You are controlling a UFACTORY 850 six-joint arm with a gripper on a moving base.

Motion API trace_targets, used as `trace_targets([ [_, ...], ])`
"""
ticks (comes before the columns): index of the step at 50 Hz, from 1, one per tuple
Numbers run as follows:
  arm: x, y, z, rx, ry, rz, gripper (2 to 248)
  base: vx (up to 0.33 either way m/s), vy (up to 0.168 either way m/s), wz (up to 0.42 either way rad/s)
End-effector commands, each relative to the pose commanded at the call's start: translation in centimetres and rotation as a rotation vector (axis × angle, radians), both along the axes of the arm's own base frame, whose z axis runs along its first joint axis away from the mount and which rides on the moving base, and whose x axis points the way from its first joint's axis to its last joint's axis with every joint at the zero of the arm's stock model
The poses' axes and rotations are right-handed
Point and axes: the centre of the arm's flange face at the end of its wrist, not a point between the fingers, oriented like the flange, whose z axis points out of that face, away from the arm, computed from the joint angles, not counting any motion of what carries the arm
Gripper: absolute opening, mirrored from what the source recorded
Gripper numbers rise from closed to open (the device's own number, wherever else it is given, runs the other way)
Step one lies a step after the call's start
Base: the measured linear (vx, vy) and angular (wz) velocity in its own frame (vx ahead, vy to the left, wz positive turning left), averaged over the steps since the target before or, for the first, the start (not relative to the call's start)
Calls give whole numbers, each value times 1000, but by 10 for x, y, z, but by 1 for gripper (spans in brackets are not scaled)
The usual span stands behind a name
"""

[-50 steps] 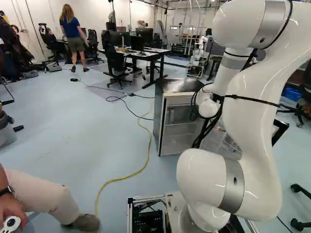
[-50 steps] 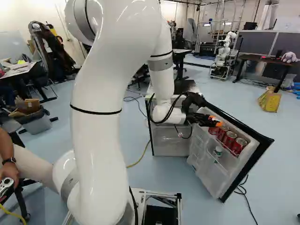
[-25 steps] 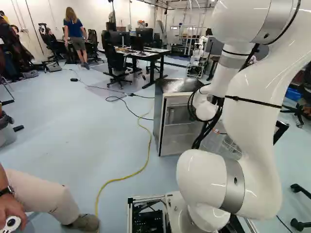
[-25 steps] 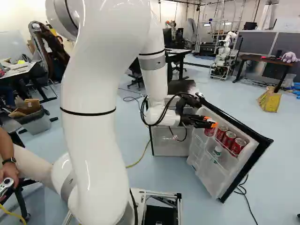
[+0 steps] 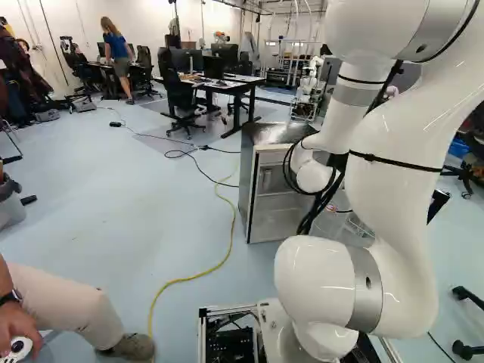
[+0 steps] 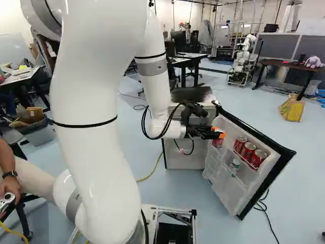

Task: Grab a drink from the fridge

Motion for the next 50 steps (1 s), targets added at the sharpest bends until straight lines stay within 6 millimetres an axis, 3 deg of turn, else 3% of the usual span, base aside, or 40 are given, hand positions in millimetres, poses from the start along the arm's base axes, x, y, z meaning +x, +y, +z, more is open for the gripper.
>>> trace_targets([
  [23, -5, 40, 3, -9, 9, 124, 91, 0, 0, 0],
  [50, -14, 83, 30, -29, -54, 244, 91, 0, 0, 0],
])
